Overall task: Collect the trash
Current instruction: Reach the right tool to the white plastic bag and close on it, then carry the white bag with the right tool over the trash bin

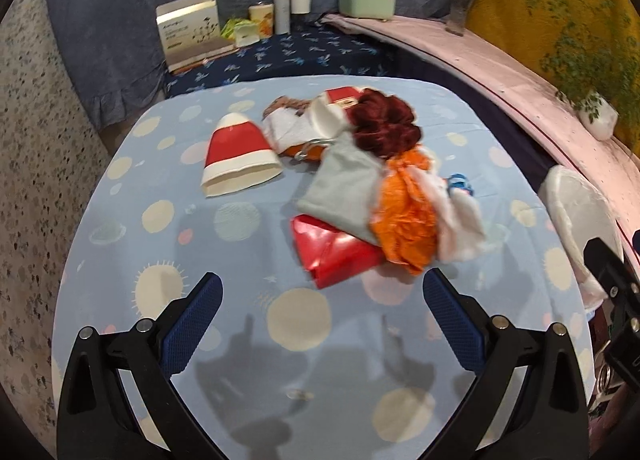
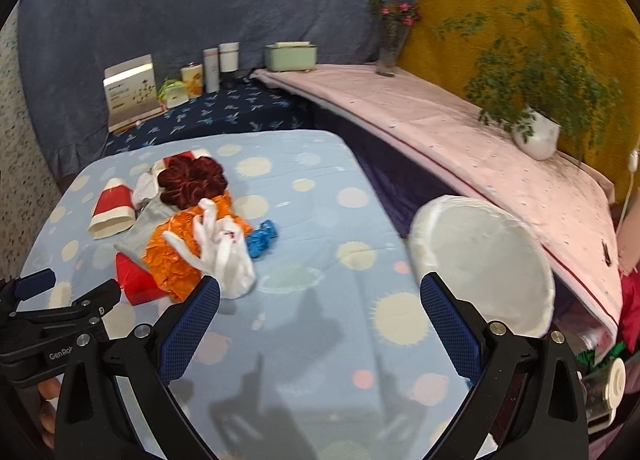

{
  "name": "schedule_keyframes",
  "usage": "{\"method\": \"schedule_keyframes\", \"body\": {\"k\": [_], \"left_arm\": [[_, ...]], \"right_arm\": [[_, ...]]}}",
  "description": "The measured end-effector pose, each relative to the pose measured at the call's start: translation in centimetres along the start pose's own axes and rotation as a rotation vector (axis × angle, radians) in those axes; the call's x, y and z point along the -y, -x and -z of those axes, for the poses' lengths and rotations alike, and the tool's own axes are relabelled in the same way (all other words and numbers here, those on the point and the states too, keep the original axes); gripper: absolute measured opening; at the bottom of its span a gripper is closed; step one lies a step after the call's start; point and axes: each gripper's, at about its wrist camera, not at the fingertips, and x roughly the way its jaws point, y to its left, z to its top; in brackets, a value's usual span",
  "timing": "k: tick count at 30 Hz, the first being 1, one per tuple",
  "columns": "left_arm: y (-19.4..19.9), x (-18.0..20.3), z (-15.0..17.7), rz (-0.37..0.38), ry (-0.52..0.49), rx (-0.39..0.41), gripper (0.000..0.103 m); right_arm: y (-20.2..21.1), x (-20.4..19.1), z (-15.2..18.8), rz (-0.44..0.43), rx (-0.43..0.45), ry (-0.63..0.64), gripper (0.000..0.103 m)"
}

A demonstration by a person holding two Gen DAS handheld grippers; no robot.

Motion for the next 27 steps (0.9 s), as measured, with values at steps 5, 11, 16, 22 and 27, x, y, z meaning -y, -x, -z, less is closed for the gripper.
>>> {"method": "schedule_keyframes", "body": {"k": [5,11,16,22,27], "left_arm": [[-1.6,-1.9,-0.4,-0.011,0.027,-0.012,0.096],[-3.5,-3.0,-0.6,0.011,0.042,-0.035,0.096],[-5.3,-2.9,-0.5,0.044,0.033,-0.07,0.096],[-6.8,-2.3,-0.7,0.101,0.019,-0.098,0.085],[-7.7,-1.7,-0.7,0.154,0.009,-0.132,0.055]], "right_arm": [[-2.7,-3.0,-0.4,-0.05,-0.03,0.035,0.089],[-5.7,-5.9,-0.6,-0.093,-0.079,0.071,0.072],[-7.8,-7.0,-0.3,-0.112,-0.13,0.085,0.049],[-9.1,-7.0,0.1,-0.127,-0.17,0.078,0.019],[-8.8,-6.3,0.0,-0.135,-0.172,0.059,0.006]]}}
